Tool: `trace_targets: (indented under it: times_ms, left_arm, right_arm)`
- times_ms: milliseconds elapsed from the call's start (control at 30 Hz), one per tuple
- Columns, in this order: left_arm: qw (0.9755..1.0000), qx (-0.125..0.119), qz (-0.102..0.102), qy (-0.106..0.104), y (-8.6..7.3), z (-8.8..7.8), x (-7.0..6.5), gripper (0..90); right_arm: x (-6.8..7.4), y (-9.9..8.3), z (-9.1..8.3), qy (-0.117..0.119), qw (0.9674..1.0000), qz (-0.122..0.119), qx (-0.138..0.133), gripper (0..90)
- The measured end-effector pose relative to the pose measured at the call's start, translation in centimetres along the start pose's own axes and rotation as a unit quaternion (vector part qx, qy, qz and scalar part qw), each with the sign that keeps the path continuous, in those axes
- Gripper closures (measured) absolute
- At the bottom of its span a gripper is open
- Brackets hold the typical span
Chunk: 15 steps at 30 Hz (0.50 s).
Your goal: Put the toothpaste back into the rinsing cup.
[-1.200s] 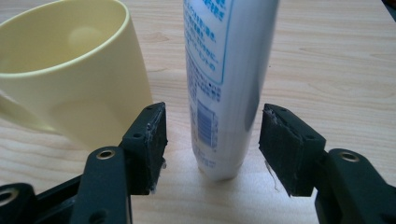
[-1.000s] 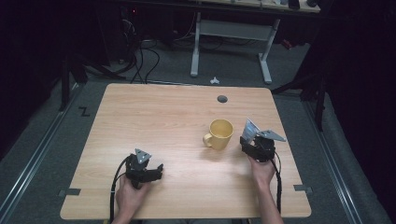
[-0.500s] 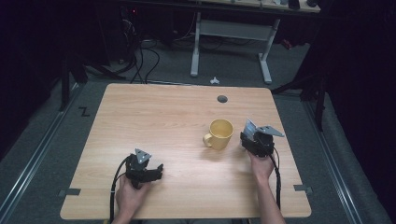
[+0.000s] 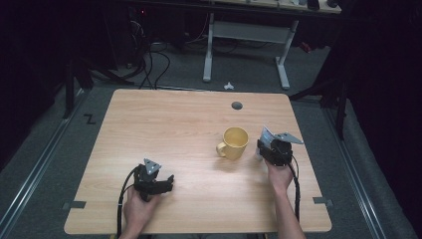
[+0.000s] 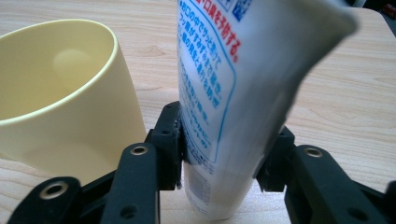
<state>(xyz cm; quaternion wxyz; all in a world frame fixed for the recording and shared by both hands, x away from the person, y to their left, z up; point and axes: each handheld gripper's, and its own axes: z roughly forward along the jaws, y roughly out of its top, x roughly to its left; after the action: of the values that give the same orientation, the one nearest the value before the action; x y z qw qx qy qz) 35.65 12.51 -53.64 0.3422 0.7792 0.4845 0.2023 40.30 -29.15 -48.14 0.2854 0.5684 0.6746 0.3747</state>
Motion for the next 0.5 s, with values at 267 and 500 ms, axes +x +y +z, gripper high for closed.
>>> trace_targets:
  times_ms: [267,500]
  left_arm:
    - [1.0,0.0,0.0,0.0,0.0,0.0,0.0,15.3]
    - [1.0,0.0,0.0,-0.001,0.0,0.0,-0.01,15.3]
  right_arm:
    - [-0.02,-0.36,-0.34,0.003,0.9999,0.0,-0.012,64.2]
    - [-0.23,-0.26,-0.99,0.023,0.9997,0.004,-0.012,64.4]
